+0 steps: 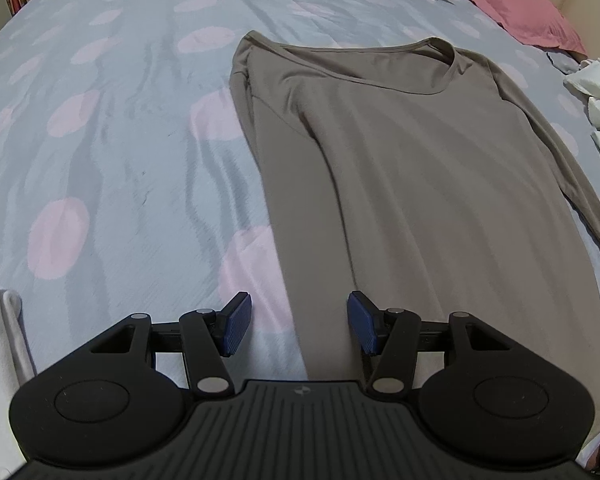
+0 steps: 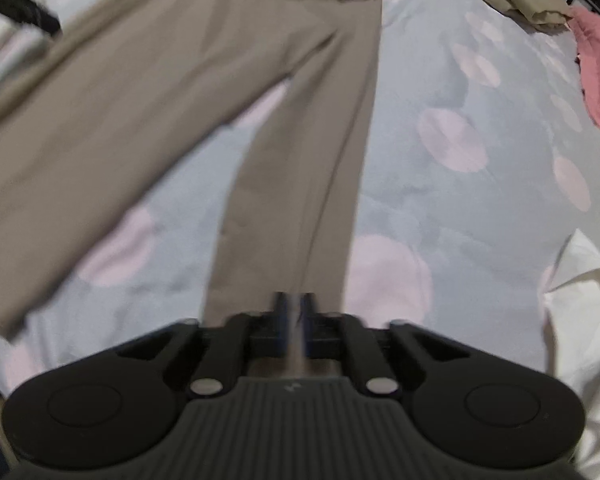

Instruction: Fold clothes

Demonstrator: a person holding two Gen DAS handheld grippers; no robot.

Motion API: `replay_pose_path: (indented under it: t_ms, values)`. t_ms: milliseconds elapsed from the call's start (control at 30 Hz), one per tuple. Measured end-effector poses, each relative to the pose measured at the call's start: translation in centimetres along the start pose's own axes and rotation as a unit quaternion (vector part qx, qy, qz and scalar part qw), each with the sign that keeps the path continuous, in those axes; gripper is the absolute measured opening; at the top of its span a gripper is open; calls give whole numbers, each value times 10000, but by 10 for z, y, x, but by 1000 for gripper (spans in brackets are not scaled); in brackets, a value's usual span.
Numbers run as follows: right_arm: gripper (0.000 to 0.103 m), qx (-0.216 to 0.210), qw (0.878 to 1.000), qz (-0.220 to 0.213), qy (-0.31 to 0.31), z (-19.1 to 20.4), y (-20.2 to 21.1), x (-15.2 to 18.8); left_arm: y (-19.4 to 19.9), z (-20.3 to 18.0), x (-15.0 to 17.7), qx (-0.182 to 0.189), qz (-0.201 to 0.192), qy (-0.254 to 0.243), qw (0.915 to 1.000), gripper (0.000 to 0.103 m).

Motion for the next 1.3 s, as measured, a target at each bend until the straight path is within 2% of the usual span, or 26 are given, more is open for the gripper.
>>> replay_pose_path:
  t_ms: [200, 300, 400, 433, 567, 700, 900, 1000, 1167, 1233, 1267, 1300]
  values:
    - [1, 323, 9977, -50, -600, -36, 13, -4, -1, 0, -3, 29, -40, -10, 10000, 52]
    - [2, 510, 9959, 112, -745, -54, 10, 3, -2, 3, 0, 10, -11, 32, 10000, 52]
    - [19, 159, 9955, 442, -818, -53, 9, 8, -2, 6, 4, 13, -4, 64, 10000, 52]
    - [29, 109, 9961, 379, -788, -52, 13, 7, -3, 7, 5, 6, 12, 72, 10000, 52]
    - [30, 23, 9976, -96, -692, -42, 31, -12, -8, 13, 14, 10, 107, 126, 9999, 52]
    - [30, -464, 9976, -394, -342, 3, 38, -32, -7, 15, 22, 248, 73, 212, 9994, 52]
    - [30, -1032, 9923, -278, 629, 103, 26, -45, -6, 16, 41, 556, 34, 229, 9982, 52]
    - [30, -1263, 9858, -230, 1084, 145, 29, -45, -1, 15, 45, 551, 11, 158, 9984, 51]
    - [30, -1541, 9777, -482, 1346, 203, 34, -55, 4, 3, 55, 990, -5, 329, 9945, 50]
    - [30, -1646, 9745, -657, 1379, 232, 36, -63, 2, -6, 59, 995, 29, 193, 9949, 50]
    - [30, -1694, 9731, -741, 1377, 247, 37, -66, 2, -11, 61, 997, 46, 125, 9949, 48]
    - [30, -1743, 9716, -821, 1373, 262, 38, -70, 1, -15, 63, 968, 69, 41, 9953, 40]
Point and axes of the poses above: each gripper's, at about its wrist camera, not at the fingertips, and y roughly against the way its jaws point, z to its left, x to its underside, the point moved 6 cm from there along -y, roughly the way its jaws point, and after that the axes turned 14 degrees about -y, right-handed, at the moved point
